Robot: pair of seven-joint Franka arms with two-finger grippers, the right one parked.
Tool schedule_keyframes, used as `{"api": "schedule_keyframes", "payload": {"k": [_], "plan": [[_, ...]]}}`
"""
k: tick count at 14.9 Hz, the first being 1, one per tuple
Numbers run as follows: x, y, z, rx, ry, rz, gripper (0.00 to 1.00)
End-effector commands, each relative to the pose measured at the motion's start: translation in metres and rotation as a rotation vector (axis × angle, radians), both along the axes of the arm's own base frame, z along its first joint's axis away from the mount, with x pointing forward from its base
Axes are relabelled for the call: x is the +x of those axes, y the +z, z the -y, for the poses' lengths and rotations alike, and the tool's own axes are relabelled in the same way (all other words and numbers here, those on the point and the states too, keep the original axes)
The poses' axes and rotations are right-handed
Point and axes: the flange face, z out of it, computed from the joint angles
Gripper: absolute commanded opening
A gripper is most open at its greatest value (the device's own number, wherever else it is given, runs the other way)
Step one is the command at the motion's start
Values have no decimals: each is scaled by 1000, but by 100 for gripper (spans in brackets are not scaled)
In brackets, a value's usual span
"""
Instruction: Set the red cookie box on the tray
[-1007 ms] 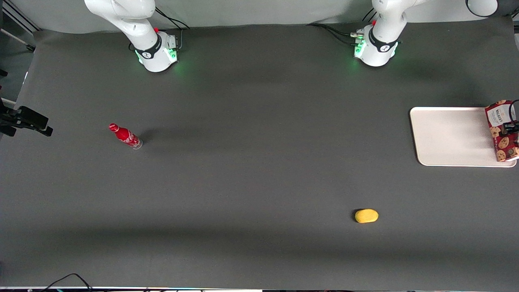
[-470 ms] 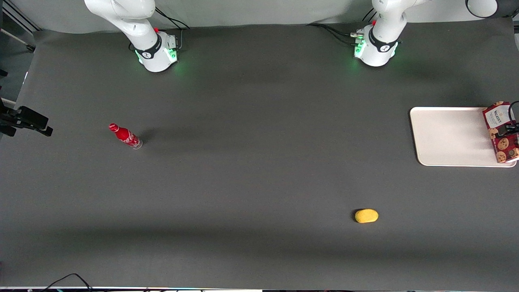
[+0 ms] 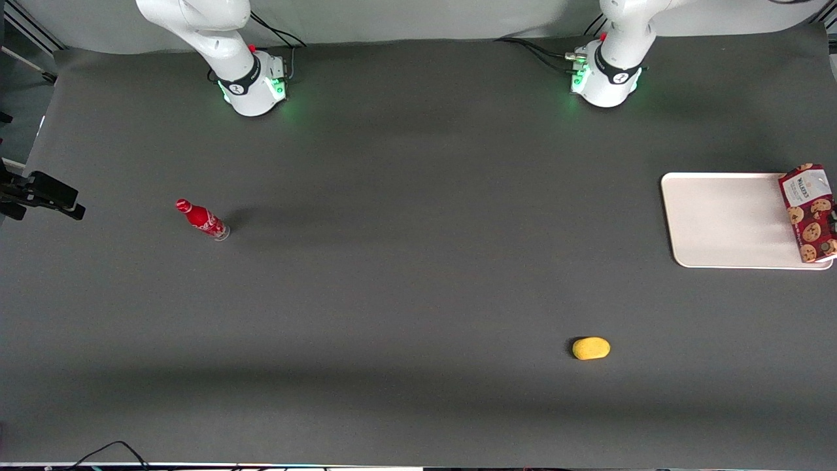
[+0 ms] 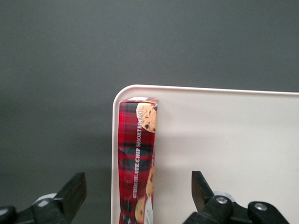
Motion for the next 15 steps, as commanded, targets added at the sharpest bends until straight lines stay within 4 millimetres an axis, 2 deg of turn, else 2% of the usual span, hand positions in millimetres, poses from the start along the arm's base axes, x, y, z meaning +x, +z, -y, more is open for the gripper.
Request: {"api": "schedule_keyframes", "payload": {"k": [1,2,5,7,9,13,15], "plan": [[13,102,19,-41,39,-20,100],[17,124,28,-62,43,-19,100],[40,183,87,-67,72,-56,100],[53,221,140,-54,101,-77,100],[67,250,197,-41,106,-84,100],[86,290,319,-17,60,-44,100],[89,297,373,-18,75,-42,100]]}}
